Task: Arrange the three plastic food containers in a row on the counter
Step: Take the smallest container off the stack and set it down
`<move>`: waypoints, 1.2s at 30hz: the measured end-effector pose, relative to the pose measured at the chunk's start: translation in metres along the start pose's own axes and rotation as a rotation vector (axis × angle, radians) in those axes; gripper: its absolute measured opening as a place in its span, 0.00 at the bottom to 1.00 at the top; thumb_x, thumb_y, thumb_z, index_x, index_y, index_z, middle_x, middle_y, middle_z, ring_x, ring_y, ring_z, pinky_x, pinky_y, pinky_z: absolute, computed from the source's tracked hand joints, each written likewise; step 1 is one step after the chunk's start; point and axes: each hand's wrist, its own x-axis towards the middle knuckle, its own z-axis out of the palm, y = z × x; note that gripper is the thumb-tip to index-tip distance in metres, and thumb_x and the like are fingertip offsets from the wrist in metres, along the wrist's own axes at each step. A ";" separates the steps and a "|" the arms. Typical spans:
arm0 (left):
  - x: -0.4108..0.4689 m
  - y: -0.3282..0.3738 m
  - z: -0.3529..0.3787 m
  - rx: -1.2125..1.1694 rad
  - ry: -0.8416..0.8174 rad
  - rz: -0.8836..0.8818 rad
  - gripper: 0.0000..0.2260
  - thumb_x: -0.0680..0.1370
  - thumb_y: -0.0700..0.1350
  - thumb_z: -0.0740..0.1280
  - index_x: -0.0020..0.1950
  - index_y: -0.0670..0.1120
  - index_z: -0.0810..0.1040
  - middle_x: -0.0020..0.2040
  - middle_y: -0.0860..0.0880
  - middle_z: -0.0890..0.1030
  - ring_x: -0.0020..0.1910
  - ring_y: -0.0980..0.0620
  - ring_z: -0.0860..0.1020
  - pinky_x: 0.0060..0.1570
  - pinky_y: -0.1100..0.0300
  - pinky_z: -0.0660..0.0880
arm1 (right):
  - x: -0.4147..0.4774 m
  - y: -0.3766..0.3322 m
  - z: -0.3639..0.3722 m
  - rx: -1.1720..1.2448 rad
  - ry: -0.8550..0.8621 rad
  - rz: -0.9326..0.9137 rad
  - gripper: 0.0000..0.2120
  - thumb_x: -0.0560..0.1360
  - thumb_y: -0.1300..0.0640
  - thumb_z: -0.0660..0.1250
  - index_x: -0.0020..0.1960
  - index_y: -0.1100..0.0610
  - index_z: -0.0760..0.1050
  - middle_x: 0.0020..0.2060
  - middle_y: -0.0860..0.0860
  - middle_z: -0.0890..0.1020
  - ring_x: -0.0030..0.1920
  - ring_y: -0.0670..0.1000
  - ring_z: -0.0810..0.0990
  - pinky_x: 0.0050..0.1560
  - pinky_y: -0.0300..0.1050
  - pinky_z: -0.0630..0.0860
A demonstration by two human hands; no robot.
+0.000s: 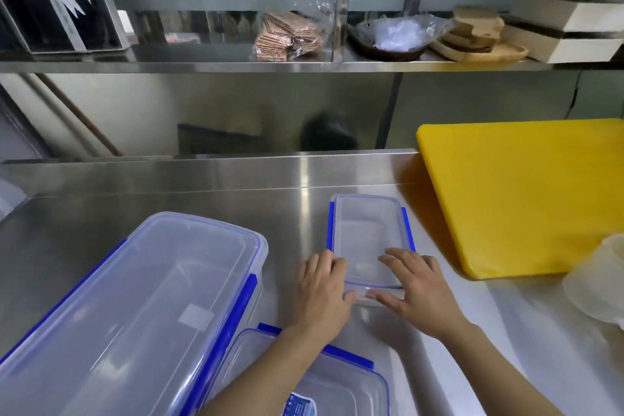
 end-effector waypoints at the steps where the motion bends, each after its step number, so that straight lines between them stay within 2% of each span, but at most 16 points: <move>1: 0.005 0.000 0.004 0.017 0.025 0.032 0.17 0.61 0.56 0.76 0.44 0.50 0.76 0.41 0.53 0.78 0.38 0.53 0.77 0.39 0.64 0.76 | 0.005 0.003 0.002 -0.002 0.017 0.003 0.35 0.70 0.29 0.47 0.57 0.53 0.75 0.55 0.52 0.81 0.54 0.54 0.79 0.52 0.49 0.74; 6: 0.038 -0.001 0.018 0.033 0.048 0.093 0.12 0.63 0.47 0.74 0.44 0.49 0.77 0.41 0.53 0.80 0.39 0.52 0.78 0.40 0.62 0.74 | 0.038 0.028 0.008 -0.034 0.057 0.007 0.36 0.74 0.32 0.44 0.55 0.59 0.78 0.51 0.55 0.83 0.50 0.56 0.82 0.51 0.51 0.77; 8: 0.052 0.000 0.023 0.007 0.028 0.102 0.15 0.63 0.45 0.74 0.48 0.49 0.79 0.44 0.53 0.83 0.42 0.52 0.80 0.45 0.62 0.75 | 0.053 0.039 0.010 -0.060 0.029 0.025 0.38 0.75 0.34 0.42 0.54 0.61 0.79 0.51 0.57 0.84 0.51 0.57 0.83 0.50 0.53 0.79; 10: 0.062 0.001 0.028 -0.016 -0.030 0.090 0.21 0.63 0.46 0.74 0.55 0.47 0.80 0.52 0.50 0.84 0.50 0.52 0.81 0.55 0.60 0.75 | 0.067 0.049 0.013 -0.058 -0.016 0.066 0.40 0.75 0.34 0.39 0.56 0.61 0.79 0.54 0.58 0.83 0.55 0.56 0.82 0.53 0.55 0.78; 11: 0.065 0.001 0.030 -0.020 -0.085 0.095 0.24 0.66 0.47 0.73 0.61 0.46 0.77 0.60 0.48 0.80 0.58 0.51 0.79 0.62 0.58 0.70 | 0.072 0.053 0.013 -0.043 -0.034 0.087 0.42 0.74 0.33 0.37 0.59 0.61 0.77 0.57 0.58 0.81 0.59 0.56 0.79 0.57 0.56 0.75; 13: 0.068 0.002 0.033 -0.009 -0.178 0.126 0.28 0.74 0.47 0.65 0.73 0.45 0.60 0.75 0.48 0.63 0.73 0.50 0.62 0.72 0.57 0.51 | 0.079 0.061 0.015 -0.046 -0.056 0.096 0.47 0.69 0.30 0.30 0.67 0.58 0.69 0.67 0.55 0.72 0.69 0.54 0.69 0.68 0.55 0.64; 15: 0.071 0.002 0.035 0.044 -0.258 0.116 0.31 0.78 0.47 0.60 0.75 0.47 0.46 0.78 0.51 0.48 0.76 0.51 0.47 0.72 0.58 0.40 | 0.079 0.066 0.015 -0.069 -0.082 0.107 0.51 0.63 0.28 0.23 0.72 0.54 0.59 0.73 0.51 0.63 0.74 0.52 0.57 0.73 0.54 0.53; 17: 0.070 0.003 0.036 0.100 -0.323 0.098 0.35 0.77 0.48 0.61 0.75 0.49 0.40 0.78 0.52 0.42 0.76 0.50 0.42 0.72 0.56 0.38 | 0.076 0.065 0.013 -0.106 -0.110 0.140 0.54 0.60 0.29 0.19 0.74 0.53 0.54 0.74 0.50 0.59 0.75 0.51 0.53 0.73 0.54 0.50; 20: 0.069 0.005 0.034 0.094 -0.398 0.075 0.37 0.77 0.50 0.62 0.75 0.51 0.38 0.77 0.51 0.39 0.76 0.48 0.41 0.72 0.55 0.39 | 0.073 0.058 0.010 -0.171 -0.177 0.200 0.56 0.55 0.30 0.15 0.75 0.51 0.49 0.76 0.50 0.53 0.76 0.51 0.48 0.74 0.55 0.47; 22: 0.067 0.005 0.026 0.062 -0.406 0.066 0.36 0.77 0.54 0.61 0.75 0.53 0.40 0.78 0.50 0.41 0.76 0.48 0.41 0.73 0.53 0.41 | 0.070 0.051 0.006 -0.158 -0.169 0.241 0.52 0.59 0.30 0.19 0.75 0.51 0.48 0.76 0.52 0.53 0.76 0.52 0.48 0.73 0.55 0.49; 23: 0.066 0.005 0.019 0.033 -0.400 0.061 0.35 0.77 0.55 0.60 0.75 0.53 0.41 0.78 0.49 0.43 0.76 0.48 0.42 0.73 0.53 0.42 | 0.068 0.047 0.002 -0.139 -0.144 0.252 0.48 0.63 0.30 0.23 0.75 0.52 0.49 0.76 0.53 0.55 0.75 0.54 0.50 0.73 0.55 0.52; 25: 0.060 0.005 0.000 -0.047 -0.377 0.038 0.33 0.76 0.57 0.59 0.75 0.53 0.45 0.78 0.49 0.49 0.76 0.48 0.49 0.73 0.52 0.48 | 0.064 0.038 -0.005 -0.105 -0.082 0.259 0.35 0.74 0.35 0.38 0.74 0.54 0.53 0.74 0.56 0.60 0.73 0.57 0.58 0.70 0.54 0.59; 26: 0.055 0.005 -0.011 -0.094 -0.370 0.008 0.32 0.76 0.58 0.59 0.75 0.53 0.48 0.78 0.49 0.53 0.75 0.47 0.54 0.72 0.52 0.53 | 0.063 0.033 -0.009 -0.089 -0.057 0.249 0.31 0.77 0.39 0.47 0.73 0.55 0.55 0.73 0.56 0.63 0.72 0.57 0.62 0.67 0.54 0.62; 28: 0.042 0.002 -0.033 -0.158 -0.370 -0.065 0.30 0.76 0.59 0.59 0.75 0.52 0.53 0.76 0.49 0.60 0.72 0.47 0.62 0.68 0.52 0.61 | 0.057 0.020 -0.015 -0.045 -0.024 0.213 0.27 0.78 0.44 0.55 0.72 0.56 0.58 0.70 0.55 0.67 0.67 0.58 0.68 0.63 0.54 0.68; 32: 0.005 -0.008 -0.067 -0.183 -0.382 -0.124 0.28 0.76 0.59 0.59 0.73 0.50 0.59 0.74 0.49 0.63 0.72 0.49 0.62 0.67 0.52 0.62 | 0.043 -0.015 -0.032 0.215 -0.098 0.200 0.23 0.76 0.47 0.61 0.69 0.55 0.64 0.64 0.55 0.75 0.58 0.57 0.77 0.55 0.53 0.76; 36: -0.036 -0.014 -0.093 -0.255 -0.362 -0.195 0.29 0.75 0.61 0.61 0.72 0.50 0.61 0.74 0.49 0.64 0.71 0.49 0.64 0.68 0.52 0.63 | 0.026 -0.050 -0.044 0.482 -0.296 0.153 0.21 0.75 0.47 0.64 0.65 0.54 0.69 0.57 0.55 0.79 0.51 0.52 0.77 0.52 0.45 0.74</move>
